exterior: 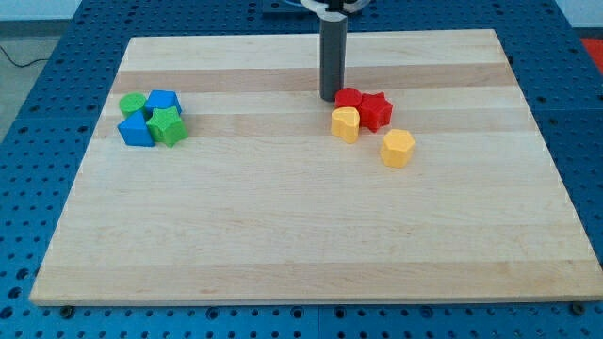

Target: Move the arm to the right center

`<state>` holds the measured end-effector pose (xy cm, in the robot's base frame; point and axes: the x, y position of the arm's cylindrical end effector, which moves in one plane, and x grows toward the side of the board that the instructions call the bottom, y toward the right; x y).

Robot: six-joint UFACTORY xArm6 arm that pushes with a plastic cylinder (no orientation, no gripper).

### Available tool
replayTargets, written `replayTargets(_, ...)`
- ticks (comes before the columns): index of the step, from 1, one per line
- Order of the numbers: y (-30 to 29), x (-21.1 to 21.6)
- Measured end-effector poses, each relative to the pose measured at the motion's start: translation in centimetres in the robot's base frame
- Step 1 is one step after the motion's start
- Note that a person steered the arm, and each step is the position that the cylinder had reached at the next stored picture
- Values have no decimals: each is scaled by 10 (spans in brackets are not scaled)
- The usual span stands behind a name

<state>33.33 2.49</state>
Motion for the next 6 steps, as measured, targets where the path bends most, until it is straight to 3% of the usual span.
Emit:
replayTargets(1,-17,-3)
replayTargets(2,15,-26)
replayTargets(3,118,-25)
replayTargets(4,229,-3)
replayTargets(5,252,70)
replayTargets(6,204,109)
